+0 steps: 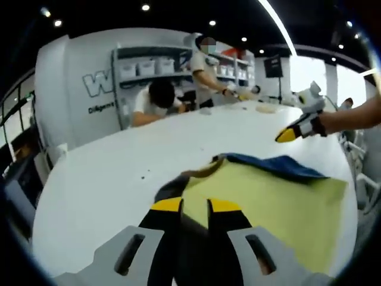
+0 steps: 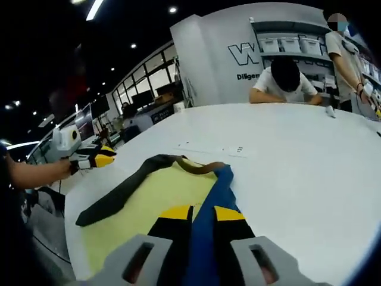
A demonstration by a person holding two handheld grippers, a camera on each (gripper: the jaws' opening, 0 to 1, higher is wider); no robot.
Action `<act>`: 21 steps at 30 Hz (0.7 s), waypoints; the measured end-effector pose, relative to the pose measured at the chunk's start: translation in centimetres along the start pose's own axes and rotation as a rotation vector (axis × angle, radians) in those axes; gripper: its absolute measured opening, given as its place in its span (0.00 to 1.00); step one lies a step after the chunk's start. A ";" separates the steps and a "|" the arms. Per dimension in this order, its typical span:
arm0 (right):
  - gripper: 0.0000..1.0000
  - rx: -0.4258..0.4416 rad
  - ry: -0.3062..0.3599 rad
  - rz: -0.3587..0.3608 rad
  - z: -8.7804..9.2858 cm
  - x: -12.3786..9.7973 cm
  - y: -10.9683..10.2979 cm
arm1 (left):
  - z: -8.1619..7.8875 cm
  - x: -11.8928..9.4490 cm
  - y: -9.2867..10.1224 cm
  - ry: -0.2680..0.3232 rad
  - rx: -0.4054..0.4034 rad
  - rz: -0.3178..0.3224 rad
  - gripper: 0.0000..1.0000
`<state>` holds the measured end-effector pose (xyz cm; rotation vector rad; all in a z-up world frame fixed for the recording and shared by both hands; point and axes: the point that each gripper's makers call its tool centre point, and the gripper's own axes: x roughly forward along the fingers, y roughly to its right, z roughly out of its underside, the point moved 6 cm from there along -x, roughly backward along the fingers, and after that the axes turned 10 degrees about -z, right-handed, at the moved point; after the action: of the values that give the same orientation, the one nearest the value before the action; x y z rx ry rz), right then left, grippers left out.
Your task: Fold the garment on the visible template until the final outline fits inside the template.
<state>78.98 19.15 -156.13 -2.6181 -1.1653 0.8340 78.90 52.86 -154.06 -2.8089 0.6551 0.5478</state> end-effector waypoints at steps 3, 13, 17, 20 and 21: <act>0.07 0.022 0.014 -0.006 1.0 -1.2 -1.5 | 1.5 -2.2 0.4 -0.024 -0.036 -0.025 0.19; 0.06 0.058 0.043 -0.014 3.3 -4.2 -5.3 | 7.5 -10.4 0.9 -0.125 -0.139 -0.094 0.25; 0.05 0.088 0.049 -0.017 5.4 -5.9 -7.4 | 10.7 -13.7 0.3 -0.192 -0.173 -0.140 0.26; 0.05 0.109 0.062 -0.013 6.4 -6.7 -8.3 | 12.5 -15.7 0.2 -0.266 -0.158 -0.152 0.26; 0.05 0.112 0.066 -0.011 6.5 -7.0 -8.5 | 12.8 -16.0 0.3 -0.278 -0.152 -0.151 0.27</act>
<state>66.21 19.40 -155.59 -2.5267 -1.0818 0.7811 61.51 62.30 -159.35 -2.8091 0.3570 0.9710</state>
